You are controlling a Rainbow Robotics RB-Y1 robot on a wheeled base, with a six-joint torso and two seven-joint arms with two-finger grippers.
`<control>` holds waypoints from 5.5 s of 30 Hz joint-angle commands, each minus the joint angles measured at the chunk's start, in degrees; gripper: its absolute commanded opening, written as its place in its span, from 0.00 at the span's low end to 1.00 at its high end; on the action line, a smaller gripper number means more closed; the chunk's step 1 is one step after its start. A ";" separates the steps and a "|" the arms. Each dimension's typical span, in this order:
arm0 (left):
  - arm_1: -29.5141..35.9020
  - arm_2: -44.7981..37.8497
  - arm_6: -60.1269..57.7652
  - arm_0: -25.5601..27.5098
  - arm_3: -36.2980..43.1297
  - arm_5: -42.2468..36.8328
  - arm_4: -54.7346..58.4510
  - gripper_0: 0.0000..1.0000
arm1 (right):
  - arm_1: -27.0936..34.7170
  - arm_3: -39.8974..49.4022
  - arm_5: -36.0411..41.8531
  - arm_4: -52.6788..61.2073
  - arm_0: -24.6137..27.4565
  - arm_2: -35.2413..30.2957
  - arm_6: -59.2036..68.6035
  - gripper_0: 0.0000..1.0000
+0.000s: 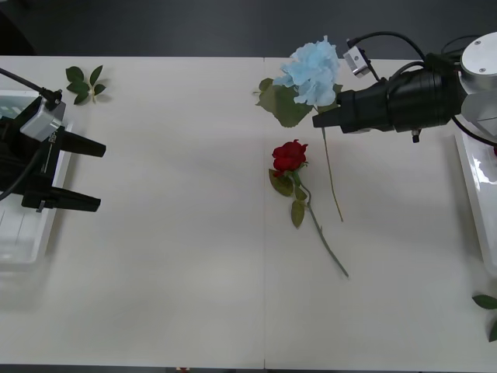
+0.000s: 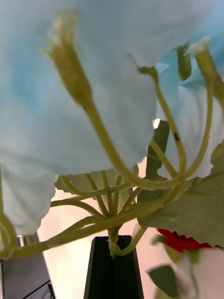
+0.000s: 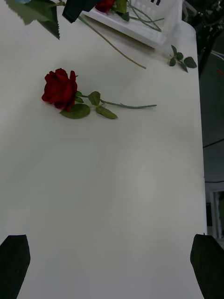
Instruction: Put the red flowers into the right box and the blue flowers into the left box
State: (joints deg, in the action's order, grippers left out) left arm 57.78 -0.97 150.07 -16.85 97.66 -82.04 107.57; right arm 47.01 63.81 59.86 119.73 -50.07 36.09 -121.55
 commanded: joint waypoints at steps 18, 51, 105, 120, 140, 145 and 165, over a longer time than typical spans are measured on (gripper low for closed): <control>-10.93 -0.61 -43.90 -1.51 0.86 -0.76 3.53 1.00 | -13.70 1.85 -4.75 28.72 -1.52 -1.02 -26.46 0.00; -19.46 9.94 -42.40 -7.05 3.94 13.75 -2.63 0.00 | -20.21 2.64 -6.95 34.87 -1.52 -3.22 -25.23 0.00; -11.37 -26.36 -38.18 1.39 10.18 -16.75 -13.26 0.00 | -12.91 4.49 -2.73 15.36 -4.51 -3.22 -18.72 1.00; -2.85 -42.18 -35.99 24.50 10.62 -8.49 -27.68 0.00 | -9.84 9.14 10.54 -20.06 -8.46 -3.13 6.76 1.00; -2.93 -39.10 -37.65 27.40 5.96 5.92 -53.43 0.00 | -9.92 12.31 22.85 -51.26 -8.46 1.00 25.49 1.00; -2.93 -36.82 -38.18 27.31 3.32 5.92 -56.50 0.00 | -9.84 12.31 21.26 -55.48 -8.46 5.04 28.74 1.00; -2.93 -22.67 -40.12 21.60 -3.88 5.92 -68.81 0.00 | -10.28 10.55 13.09 -61.28 -7.50 12.34 30.49 1.00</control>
State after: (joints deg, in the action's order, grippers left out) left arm 53.59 -23.85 112.21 5.66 93.60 -76.50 39.55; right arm 36.18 74.49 74.04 58.55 -56.68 48.79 -93.11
